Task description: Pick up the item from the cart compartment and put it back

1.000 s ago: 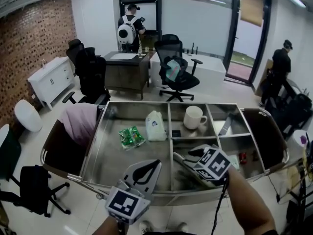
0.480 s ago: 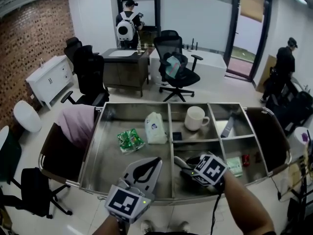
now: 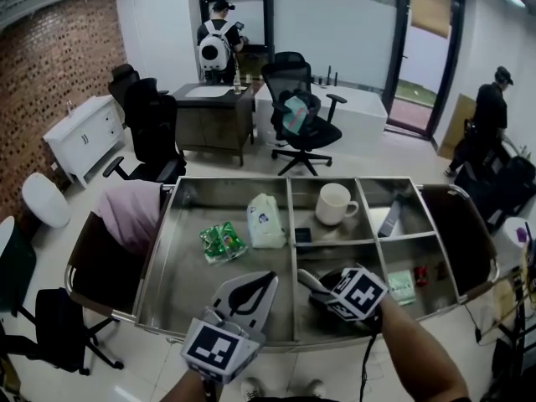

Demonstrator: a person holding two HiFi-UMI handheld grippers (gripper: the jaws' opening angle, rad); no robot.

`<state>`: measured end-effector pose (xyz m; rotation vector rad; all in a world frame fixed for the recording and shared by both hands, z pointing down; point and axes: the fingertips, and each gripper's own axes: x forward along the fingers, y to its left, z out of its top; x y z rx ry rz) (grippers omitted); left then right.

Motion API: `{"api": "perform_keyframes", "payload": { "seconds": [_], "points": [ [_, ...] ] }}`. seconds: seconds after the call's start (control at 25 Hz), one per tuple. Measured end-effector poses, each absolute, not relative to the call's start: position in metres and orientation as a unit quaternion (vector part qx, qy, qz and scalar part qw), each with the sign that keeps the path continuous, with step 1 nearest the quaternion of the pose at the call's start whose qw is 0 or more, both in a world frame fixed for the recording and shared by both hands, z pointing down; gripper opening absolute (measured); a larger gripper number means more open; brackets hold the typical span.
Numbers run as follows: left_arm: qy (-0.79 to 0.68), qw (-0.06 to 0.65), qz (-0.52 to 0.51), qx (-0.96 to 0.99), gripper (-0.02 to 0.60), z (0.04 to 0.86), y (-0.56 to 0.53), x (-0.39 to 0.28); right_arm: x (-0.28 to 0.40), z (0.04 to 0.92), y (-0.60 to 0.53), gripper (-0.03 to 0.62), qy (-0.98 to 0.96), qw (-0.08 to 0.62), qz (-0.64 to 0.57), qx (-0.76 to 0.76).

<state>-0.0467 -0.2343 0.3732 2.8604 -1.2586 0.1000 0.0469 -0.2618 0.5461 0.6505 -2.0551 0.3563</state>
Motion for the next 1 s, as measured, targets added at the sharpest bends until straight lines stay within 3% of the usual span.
{"api": "perform_keyframes", "payload": {
  "seconds": [0.32,0.48,1.0],
  "points": [
    [-0.403,0.008,0.029,0.914,0.000,0.371,-0.231,-0.046,0.047,0.548,-0.262,0.172,-0.836,0.462,0.139,0.261],
    [-0.402,0.005,0.031,0.915,0.000,0.370,-0.227,-0.045,0.047,0.546,-0.262,0.129,-0.840,0.454,0.144,0.259],
    [-0.407,0.010,0.025,0.913,0.000,0.362,-0.211,-0.050,0.050,0.502,-0.272,0.101,-0.865,0.370,0.136,0.310]
  ]
}}
